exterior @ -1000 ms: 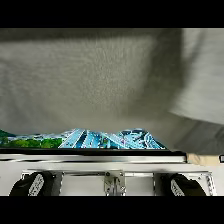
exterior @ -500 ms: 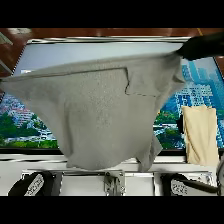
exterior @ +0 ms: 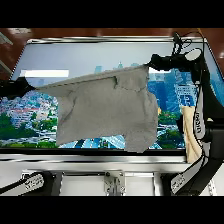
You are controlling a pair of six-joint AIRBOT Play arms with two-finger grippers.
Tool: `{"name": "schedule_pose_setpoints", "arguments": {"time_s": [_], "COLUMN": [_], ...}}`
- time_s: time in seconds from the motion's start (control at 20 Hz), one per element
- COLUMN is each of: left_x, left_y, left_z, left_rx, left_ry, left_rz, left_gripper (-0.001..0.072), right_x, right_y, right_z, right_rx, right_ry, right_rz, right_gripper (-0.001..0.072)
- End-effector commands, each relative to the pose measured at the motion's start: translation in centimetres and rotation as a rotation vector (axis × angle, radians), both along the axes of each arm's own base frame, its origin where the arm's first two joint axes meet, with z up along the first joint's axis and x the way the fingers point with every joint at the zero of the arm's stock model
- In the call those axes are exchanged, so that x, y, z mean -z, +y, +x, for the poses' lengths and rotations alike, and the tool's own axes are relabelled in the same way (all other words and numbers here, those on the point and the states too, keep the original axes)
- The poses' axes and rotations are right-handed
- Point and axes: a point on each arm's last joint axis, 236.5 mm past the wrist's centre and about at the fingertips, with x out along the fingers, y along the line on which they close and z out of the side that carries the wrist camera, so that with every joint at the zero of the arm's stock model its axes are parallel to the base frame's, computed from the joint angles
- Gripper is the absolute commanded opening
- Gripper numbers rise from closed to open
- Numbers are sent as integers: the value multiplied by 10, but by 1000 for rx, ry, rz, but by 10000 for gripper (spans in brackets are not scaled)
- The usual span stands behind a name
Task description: Fold the shirts.
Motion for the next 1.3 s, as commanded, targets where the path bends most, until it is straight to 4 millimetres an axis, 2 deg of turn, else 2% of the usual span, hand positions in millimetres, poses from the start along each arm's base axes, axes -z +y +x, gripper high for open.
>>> {"name": "schedule_pose_setpoints", "arguments": {"time_s": [0.0,0.15,0.25,0.3,0.35,0.4,0.5,0.6,0.7,0.75,0.8,0.85,0.95,1.05,1.15,1.25], "left_x": [18,50,73,80,82,80,72,72,78,83,90,100,131,161,179,183], "left_y": [2,-18,-41,-50,-54,-53,-36,2,35,45,43,32,3,-26,-46,-56], "left_z": [36,43,41,38,32,24,-7,-68,-139,-173,-190,-202,-235,-260,-259,-241], "left_rx": [-89,-53,1,24,45,66,138,166,173,156,132,110,96,122,128,91], "left_ry": [-51,7,73,100,124,151,266,495,742,840,857,840,858,870,808,725], "left_rz": [-92,-107,-131,-141,-151,-161,-162,-127,-70,-59,-84,-132,-230,-323,-377,-425], "left_gripper": [37,37,43,139,411,606,600,584,585,585,585,586,606,606,606,606], "right_x": [5,27,46,49,46,39,18,7,19,26,28,27,28,47,63,71], "right_y": [-2,19,39,45,47,43,16,-28,-89,-114,-124,-123,-117,-121,-121,-116], "right_z": [37,31,19,13,9,2,-19,-57,-123,-157,-189,-211,-227,-239,-250,-259], "right_rx": [129,81,22,2,-9,-21,-70,-121,-133,-136,-157,-190,-172,-106,-70,-88], "right_ry": [-81,-46,18,46,61,80,114,203,447,586,708,767,767,774,806,835], "right_rz": [63,32,38,49,62,76,47,-37,-164,-203,-178,-112,17,55,84,97], "right_gripper": [59,59,60,125,438,694,695,695,693,693,693,693,694,694,694,694]}}
